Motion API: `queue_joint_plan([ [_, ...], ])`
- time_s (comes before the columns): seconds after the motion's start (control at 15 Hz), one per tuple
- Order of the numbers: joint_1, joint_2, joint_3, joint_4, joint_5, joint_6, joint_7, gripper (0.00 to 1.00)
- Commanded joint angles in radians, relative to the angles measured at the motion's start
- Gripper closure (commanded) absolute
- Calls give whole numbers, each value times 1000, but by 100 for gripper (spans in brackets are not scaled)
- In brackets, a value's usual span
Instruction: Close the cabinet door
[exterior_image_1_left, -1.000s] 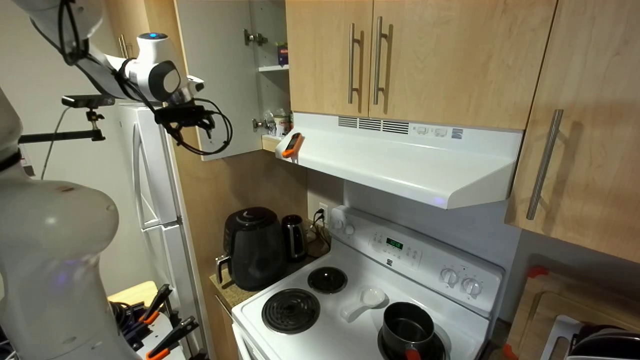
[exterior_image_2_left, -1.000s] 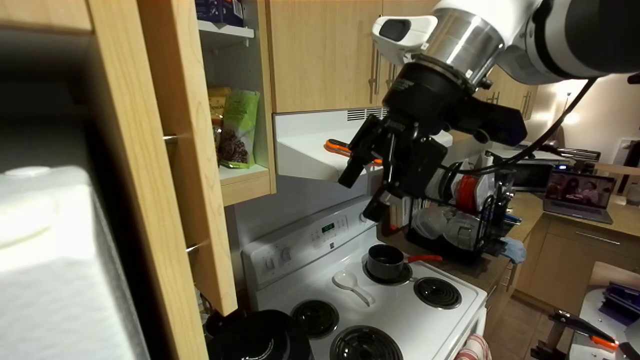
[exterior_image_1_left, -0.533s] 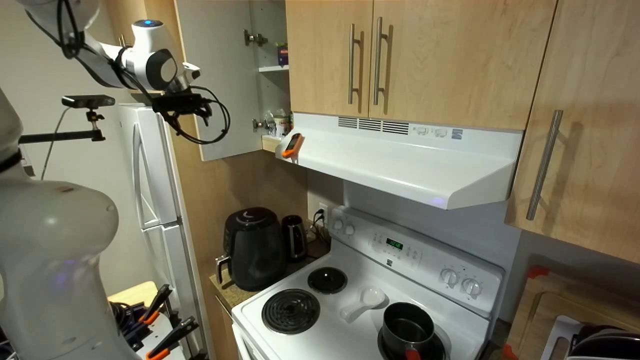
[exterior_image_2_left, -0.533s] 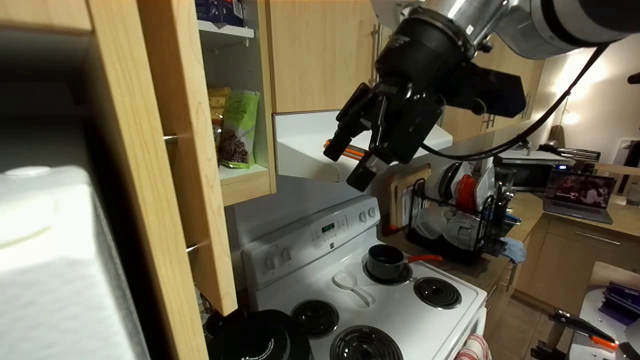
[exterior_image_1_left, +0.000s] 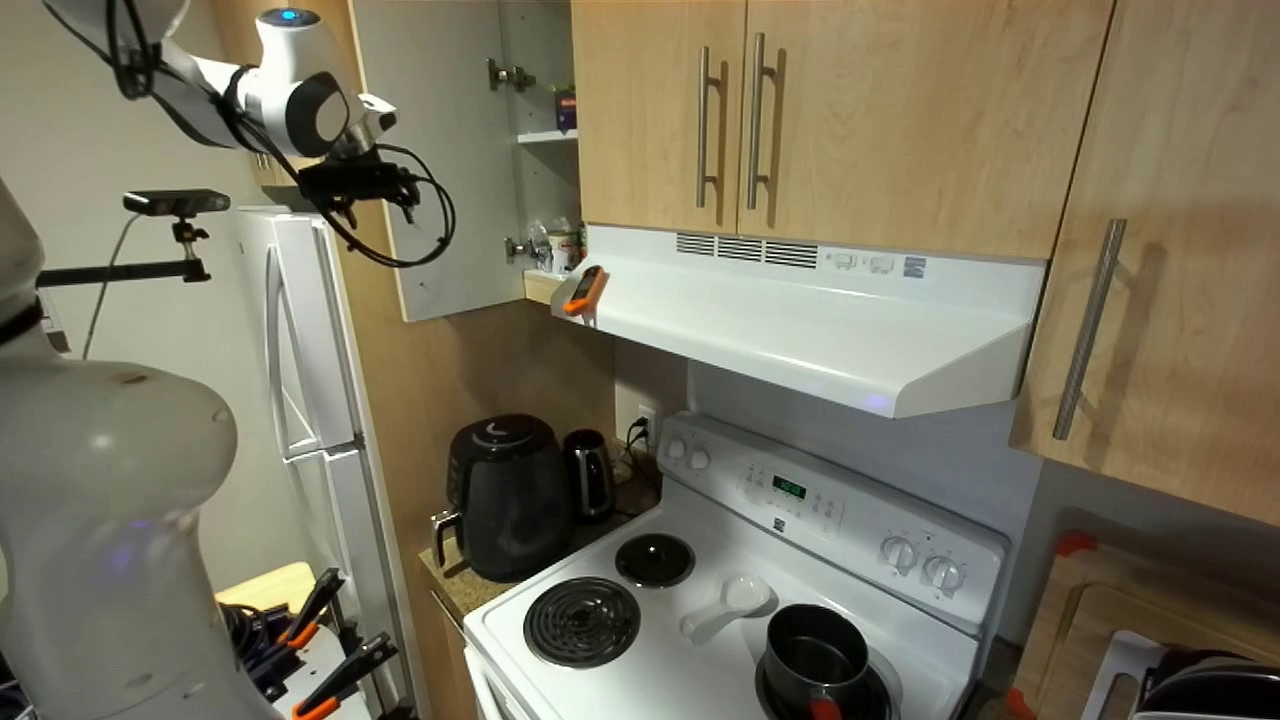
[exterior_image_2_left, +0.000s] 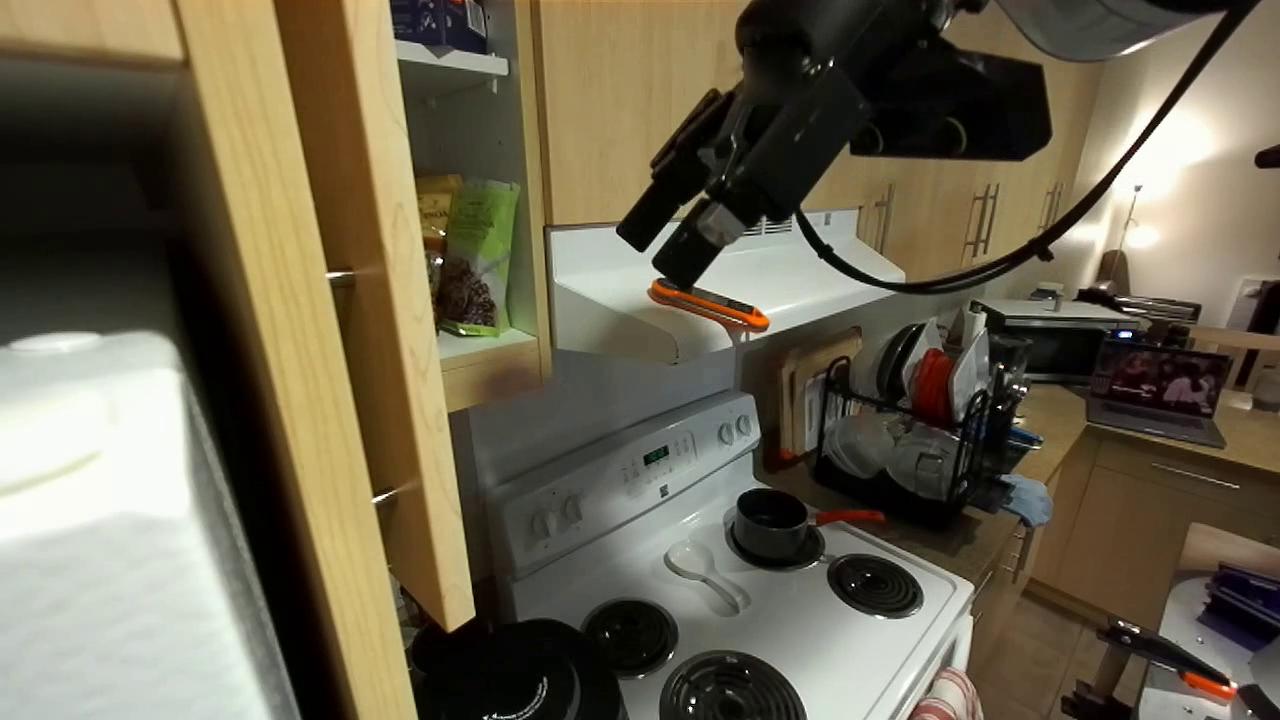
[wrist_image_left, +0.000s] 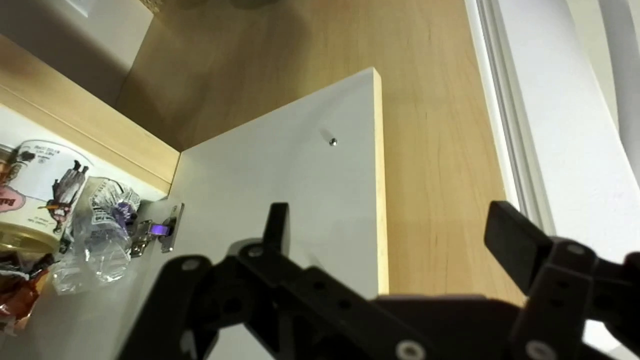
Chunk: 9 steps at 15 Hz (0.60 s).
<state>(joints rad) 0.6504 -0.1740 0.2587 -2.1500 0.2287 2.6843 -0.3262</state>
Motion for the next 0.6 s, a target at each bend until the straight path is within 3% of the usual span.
queue_joint_plan([
  [0.0,-20,-14,11,21,60,13,-17,0],
  [0.53,-5,-38,17,44,144,38,-32,0],
])
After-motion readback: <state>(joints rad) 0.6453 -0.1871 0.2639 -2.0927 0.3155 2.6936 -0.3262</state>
